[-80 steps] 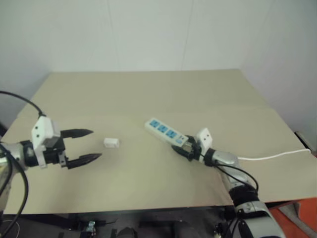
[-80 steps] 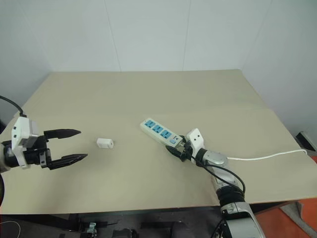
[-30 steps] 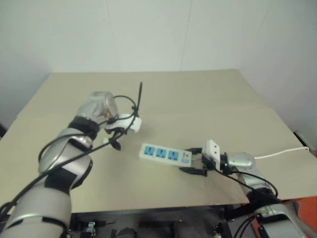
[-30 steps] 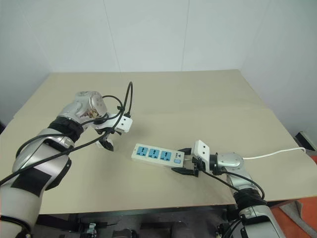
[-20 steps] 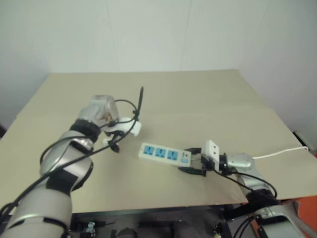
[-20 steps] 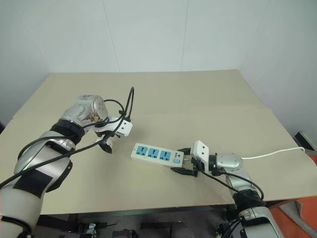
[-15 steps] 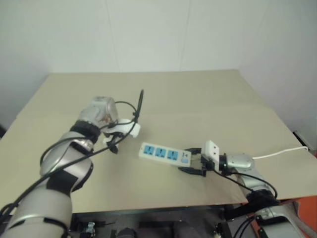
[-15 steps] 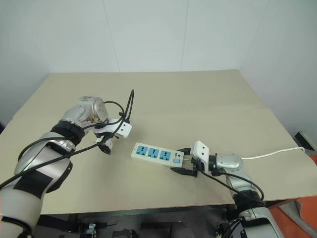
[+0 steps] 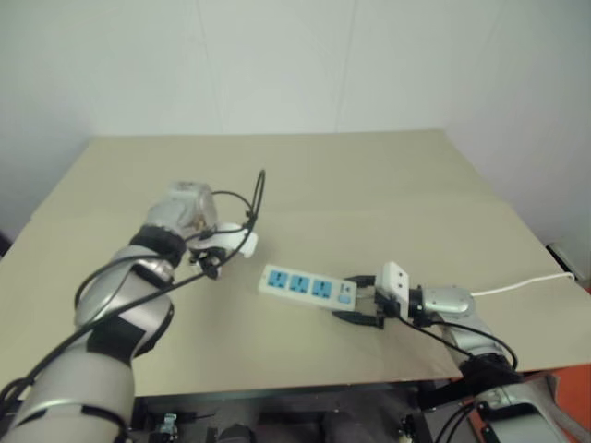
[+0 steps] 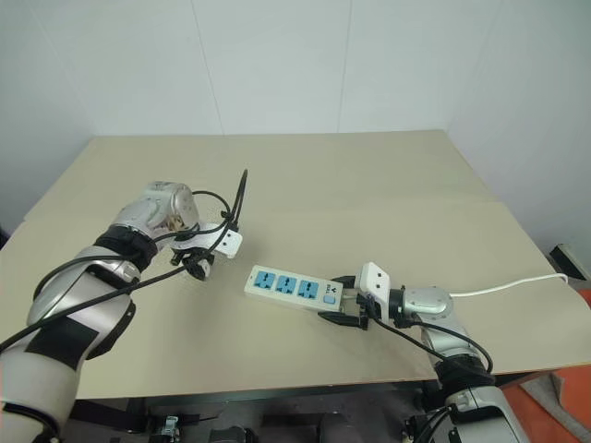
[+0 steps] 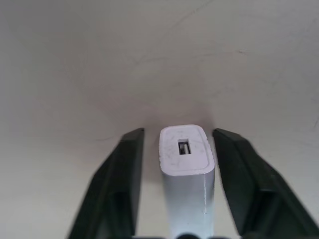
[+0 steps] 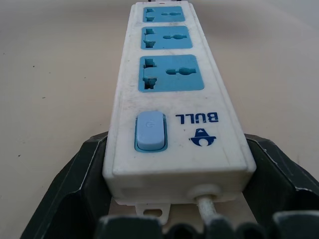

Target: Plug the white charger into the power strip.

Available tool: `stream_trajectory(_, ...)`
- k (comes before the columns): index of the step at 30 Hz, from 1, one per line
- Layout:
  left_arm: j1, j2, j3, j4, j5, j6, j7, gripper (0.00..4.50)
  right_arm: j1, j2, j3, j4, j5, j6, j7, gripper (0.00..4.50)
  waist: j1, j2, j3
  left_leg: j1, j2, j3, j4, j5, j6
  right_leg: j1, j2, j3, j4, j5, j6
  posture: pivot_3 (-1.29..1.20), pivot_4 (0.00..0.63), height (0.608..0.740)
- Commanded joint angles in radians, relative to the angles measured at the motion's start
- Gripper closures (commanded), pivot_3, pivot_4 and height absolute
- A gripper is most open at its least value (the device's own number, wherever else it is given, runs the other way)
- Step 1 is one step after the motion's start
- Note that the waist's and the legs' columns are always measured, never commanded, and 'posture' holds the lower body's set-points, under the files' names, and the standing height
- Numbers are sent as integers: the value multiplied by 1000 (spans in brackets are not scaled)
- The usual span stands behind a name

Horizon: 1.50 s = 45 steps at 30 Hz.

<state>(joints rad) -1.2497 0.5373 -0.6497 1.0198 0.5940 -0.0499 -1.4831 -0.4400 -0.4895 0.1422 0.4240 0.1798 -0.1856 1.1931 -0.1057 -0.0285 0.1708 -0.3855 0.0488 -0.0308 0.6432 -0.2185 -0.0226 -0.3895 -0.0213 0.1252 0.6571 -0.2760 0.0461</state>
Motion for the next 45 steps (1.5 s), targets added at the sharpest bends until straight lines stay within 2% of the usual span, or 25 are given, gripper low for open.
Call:
stream_trajectory(1,-5,-1,-4,4,17,-20,8,3369,21,2,46,28,-51,26,-5,1093,0,0,0,0,0,0,0,0,0,0,0,0,0,0,0,0,150,740)
stream_trajectory(2,-6,-2,-1,5,15,-22,9,3484,21,2,46,28,-51,26,-5,1093,0,0,0,0,0,0,0,0,0,0,0,0,0,0,0,0,150,740)
stream_trajectory(7,-17,-8,30,-15,-2,-14,41,3480,24,-1,45,26,-49,26,-4,1093,0,0,0,0,0,0,0,0,0,0,0,0,0,0,0,0,150,740)
stream_trajectory(10,-45,1,90,-67,-65,-7,19,3480,24,-4,45,25,-46,26,5,1093,0,0,0,0,0,0,0,0,0,0,0,0,0,0,0,0,150,740)
stream_trajectory(14,-84,23,298,-212,-301,105,-84,3480,0,-5,47,50,-28,4,61,1093,2,-1,0,-1,0,0,0,0,0,0,0,0,0,0,0,0,150,740)
stream_trajectory(16,-77,30,361,-269,-377,166,-110,3480,-12,-4,49,64,-27,-10,84,1093,1,0,0,-1,0,0,0,0,0,0,0,0,0,0,0,0,150,740)
stream_trajectory(19,-31,56,517,-362,-613,305,-130,3480,-66,11,59,115,-24,-36,139,1093,-6,0,0,0,0,0,0,0,0,0,0,0,0,0,0,0,150,740)
stream_trajectory(22,59,54,671,-442,-796,381,-127,3480,-119,42,72,204,-36,-83,172,1093,-15,0,0,1,0,0,0,0,0,0,0,-1,2,0,0,0,150,740)
stream_trajectory(27,234,15,819,-597,-1044,568,-97,3480,-195,105,87,340,-45,-141,228,1093,-22,0,0,2,1,-2,1,0,0,0,0,-2,5,3,-6,0,150,740)
stream_trajectory(30,318,-14,835,-649,-1122,629,-77,3480,-229,133,95,401,-62,-169,251,1093,-22,0,0,2,1,-3,1,0,0,1,0,-3,6,4,-6,0,150,740)
stream_trajectory(35,421,-36,756,-698,-1121,607,-83,3480,-267,158,93,483,-92,-200,263,1093,-23,0,-1,4,1,-3,1,0,0,2,0,-3,6,4,-7,0,150,740)
stream_trajectory(45,472,-108,691,-567,-1101,526,-116,3480,-269,169,91,521,-112,-242,256,1093,-35,-1,-2,8,1,-3,1,0,0,5,0,-2,6,4,-6,0,150,740)
